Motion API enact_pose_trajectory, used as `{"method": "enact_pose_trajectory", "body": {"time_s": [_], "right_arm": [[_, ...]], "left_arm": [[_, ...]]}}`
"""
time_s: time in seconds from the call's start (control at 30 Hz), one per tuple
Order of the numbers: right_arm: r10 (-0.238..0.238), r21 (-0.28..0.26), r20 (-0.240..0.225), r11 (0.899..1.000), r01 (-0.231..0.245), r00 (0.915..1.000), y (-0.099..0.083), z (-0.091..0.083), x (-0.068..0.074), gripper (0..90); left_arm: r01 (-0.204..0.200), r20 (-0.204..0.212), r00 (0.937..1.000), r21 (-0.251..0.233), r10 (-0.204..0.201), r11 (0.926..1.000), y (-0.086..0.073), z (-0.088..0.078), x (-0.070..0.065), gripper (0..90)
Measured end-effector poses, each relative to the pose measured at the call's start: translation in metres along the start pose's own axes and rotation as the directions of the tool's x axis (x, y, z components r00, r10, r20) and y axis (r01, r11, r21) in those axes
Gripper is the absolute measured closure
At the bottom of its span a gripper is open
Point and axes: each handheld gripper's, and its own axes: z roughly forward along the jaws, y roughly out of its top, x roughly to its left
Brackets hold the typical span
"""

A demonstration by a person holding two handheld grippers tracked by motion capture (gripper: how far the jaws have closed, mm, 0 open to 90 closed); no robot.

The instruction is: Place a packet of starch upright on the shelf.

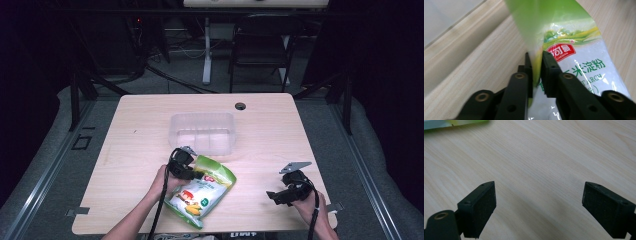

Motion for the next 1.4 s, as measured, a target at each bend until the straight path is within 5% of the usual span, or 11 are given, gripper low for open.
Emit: {"method": "enact_pose_trajectory", "body": {"time_s": [0.47,0.57,1.4], "right_arm": [[0.003,-0.003,-0.002,1.000,-0.003,1.0000,0.000,-0.001,0.000,11.6],[0.003,-0.005,-0.002,1.000,-0.003,1.0000,0.000,0.000,0.000,11.6],[0.000,0.000,0.000,1.000,0.000,1.0000,0.000,-0.001,0.000,11.7]], "left_arm": [[-0.009,-0.019,0.9998,-0.069,0.008,0.9975,-0.005,-0.009,-0.002,87.8],[-0.024,-0.049,0.9986,-0.087,0.020,0.9960,-0.005,-0.014,-0.003,87.5],[0.011,-0.114,0.9930,-0.168,-0.030,0.9858,-0.022,-0.041,0.002,88.9]]}}
